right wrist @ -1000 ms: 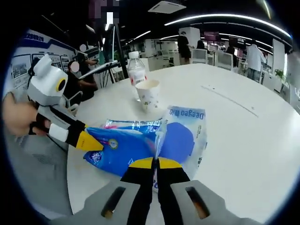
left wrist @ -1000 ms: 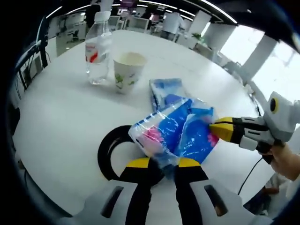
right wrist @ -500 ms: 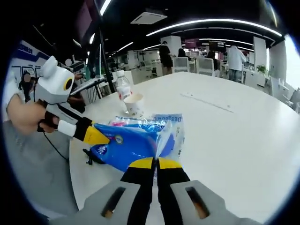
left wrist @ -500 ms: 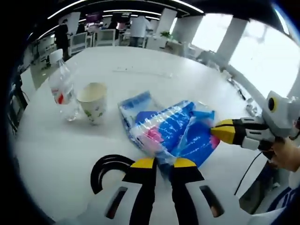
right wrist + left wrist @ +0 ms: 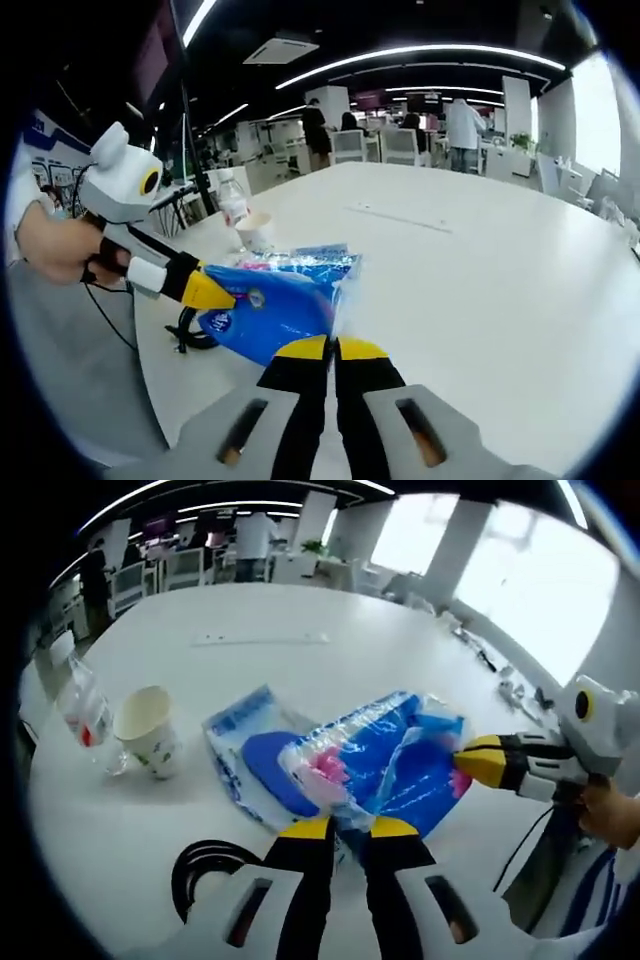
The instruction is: Arrange the tabletop items into an orderly group along one side of the table until the central work area is clear of visible clutter.
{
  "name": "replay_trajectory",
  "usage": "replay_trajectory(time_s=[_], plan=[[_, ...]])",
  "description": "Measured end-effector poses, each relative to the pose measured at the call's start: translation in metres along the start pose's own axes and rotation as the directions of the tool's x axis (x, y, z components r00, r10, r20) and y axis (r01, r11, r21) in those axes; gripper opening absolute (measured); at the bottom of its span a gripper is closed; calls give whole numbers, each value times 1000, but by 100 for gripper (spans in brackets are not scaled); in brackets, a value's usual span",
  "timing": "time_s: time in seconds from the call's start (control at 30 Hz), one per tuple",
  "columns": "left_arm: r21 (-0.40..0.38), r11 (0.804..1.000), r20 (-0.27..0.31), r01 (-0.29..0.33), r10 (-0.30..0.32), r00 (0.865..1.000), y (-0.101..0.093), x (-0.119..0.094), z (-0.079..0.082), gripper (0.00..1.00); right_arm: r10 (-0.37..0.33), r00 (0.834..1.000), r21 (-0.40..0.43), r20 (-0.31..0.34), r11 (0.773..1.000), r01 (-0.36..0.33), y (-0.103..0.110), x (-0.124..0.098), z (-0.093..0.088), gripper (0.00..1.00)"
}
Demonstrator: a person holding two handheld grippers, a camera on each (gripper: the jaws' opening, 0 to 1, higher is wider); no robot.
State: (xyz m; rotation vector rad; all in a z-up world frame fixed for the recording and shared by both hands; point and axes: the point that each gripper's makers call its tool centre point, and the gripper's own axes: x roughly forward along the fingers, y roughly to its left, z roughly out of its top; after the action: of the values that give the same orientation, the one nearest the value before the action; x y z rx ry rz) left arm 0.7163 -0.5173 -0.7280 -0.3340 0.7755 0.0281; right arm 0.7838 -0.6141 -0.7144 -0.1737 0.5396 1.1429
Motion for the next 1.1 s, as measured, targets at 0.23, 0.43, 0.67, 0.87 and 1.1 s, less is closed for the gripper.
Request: replay_trajectory(time_s=[0.23, 0.43, 0.67, 0.87, 1.1], plan=[[73, 996, -27, 50, -48, 998, -21, 12, 8, 7, -60, 998, 41, 0, 997, 59, -21, -13, -7, 0], [116, 990, -45, 74, -69, 997, -35, 25, 18, 7, -96, 995, 68, 5, 993, 96, -38, -21, -9, 0], [118, 989, -52, 91, -86, 995, -45, 45, 30, 8, -118, 993, 86, 7, 989, 117, -54, -25, -5, 0], [101, 990, -57, 97, -92, 994, -49, 61, 38, 8, -121, 993, 83, 4, 989, 121, -69, -21, 0, 0], [75, 992, -60, 102, -98, 993, -51, 80, 46, 8, -127, 992, 91, -3, 988, 127, -88, -14, -2, 0]])
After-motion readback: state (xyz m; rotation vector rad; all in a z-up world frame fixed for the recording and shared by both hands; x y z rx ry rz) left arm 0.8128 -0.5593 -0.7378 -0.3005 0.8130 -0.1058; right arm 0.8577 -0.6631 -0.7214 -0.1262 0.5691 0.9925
